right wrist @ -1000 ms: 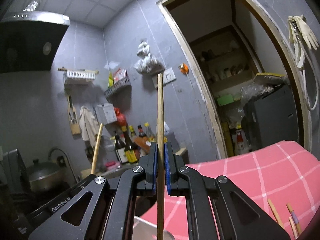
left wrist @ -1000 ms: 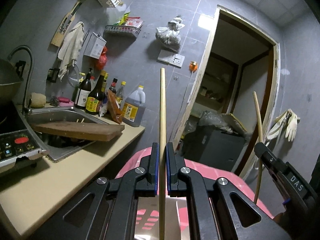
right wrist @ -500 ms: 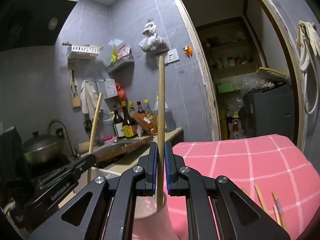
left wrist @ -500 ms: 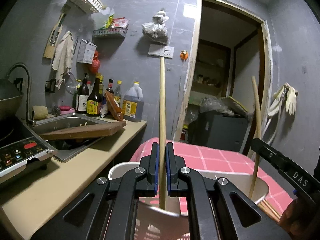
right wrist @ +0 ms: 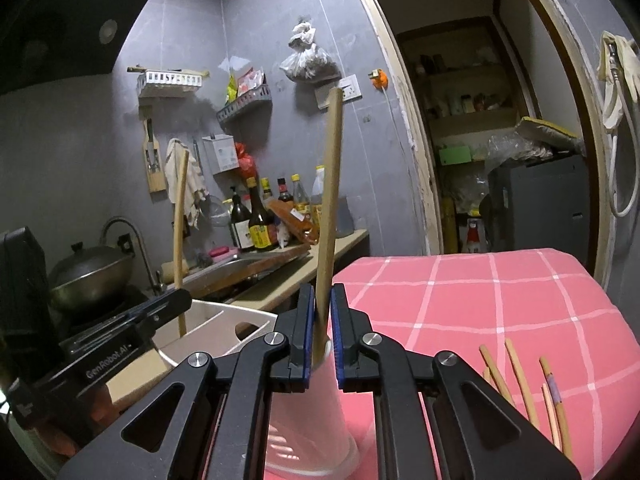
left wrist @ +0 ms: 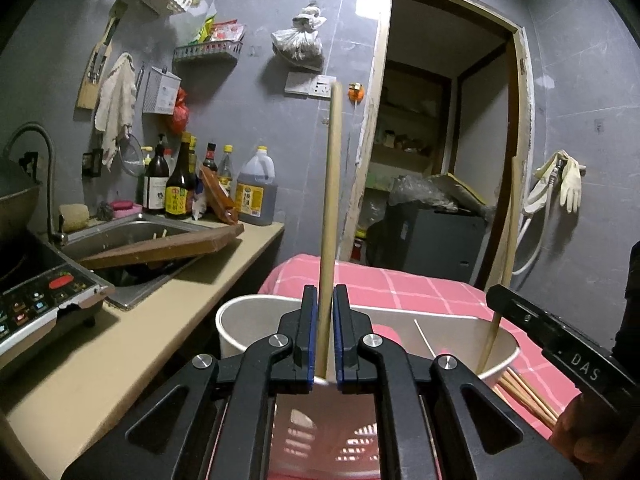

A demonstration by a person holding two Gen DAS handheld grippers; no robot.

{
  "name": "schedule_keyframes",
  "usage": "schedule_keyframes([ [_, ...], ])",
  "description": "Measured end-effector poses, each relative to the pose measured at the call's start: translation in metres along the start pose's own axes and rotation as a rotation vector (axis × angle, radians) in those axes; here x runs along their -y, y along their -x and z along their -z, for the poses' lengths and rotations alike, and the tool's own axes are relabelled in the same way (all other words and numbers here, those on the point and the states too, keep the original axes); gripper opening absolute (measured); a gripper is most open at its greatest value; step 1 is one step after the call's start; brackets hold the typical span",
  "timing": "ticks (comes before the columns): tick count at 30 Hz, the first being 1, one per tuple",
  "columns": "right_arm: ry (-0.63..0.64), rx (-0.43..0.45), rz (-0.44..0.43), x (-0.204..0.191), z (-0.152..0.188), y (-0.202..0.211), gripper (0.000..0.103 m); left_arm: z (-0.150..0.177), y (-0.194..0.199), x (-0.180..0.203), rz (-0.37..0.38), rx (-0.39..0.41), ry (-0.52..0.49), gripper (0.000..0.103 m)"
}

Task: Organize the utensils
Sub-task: 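Lower the chopsticks into the basket and open both grippers, then move both tools back to the remaining chopsticks on the cloth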

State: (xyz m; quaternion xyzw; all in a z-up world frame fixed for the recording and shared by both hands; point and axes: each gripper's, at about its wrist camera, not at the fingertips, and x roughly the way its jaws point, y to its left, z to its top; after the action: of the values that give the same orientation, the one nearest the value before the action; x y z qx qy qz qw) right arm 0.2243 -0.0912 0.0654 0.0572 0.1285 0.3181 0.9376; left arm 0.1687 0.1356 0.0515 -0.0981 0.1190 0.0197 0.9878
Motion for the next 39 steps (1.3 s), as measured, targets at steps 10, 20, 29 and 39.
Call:
schedule_keyframes([
  [10,0.007,0.028,0.028,0.001,-0.001,0.016,0.027,0.0,0.013,0.0,0.036,-0.004,0.033,0.033],
  [20,-0.009,0.13,0.124,0.015,-0.009,0.061,0.069,-0.009,0.037,0.015,0.042,0.048,0.063,0.069],
  [29,0.014,0.168,0.208,0.036,-0.017,0.126,0.102,-0.009,0.058,0.057,0.118,0.07,0.042,0.093],
  [39,0.074,0.037,0.319,0.071,-0.024,0.166,0.103,0.012,0.049,0.119,0.203,-0.066,-0.028,0.094],
])
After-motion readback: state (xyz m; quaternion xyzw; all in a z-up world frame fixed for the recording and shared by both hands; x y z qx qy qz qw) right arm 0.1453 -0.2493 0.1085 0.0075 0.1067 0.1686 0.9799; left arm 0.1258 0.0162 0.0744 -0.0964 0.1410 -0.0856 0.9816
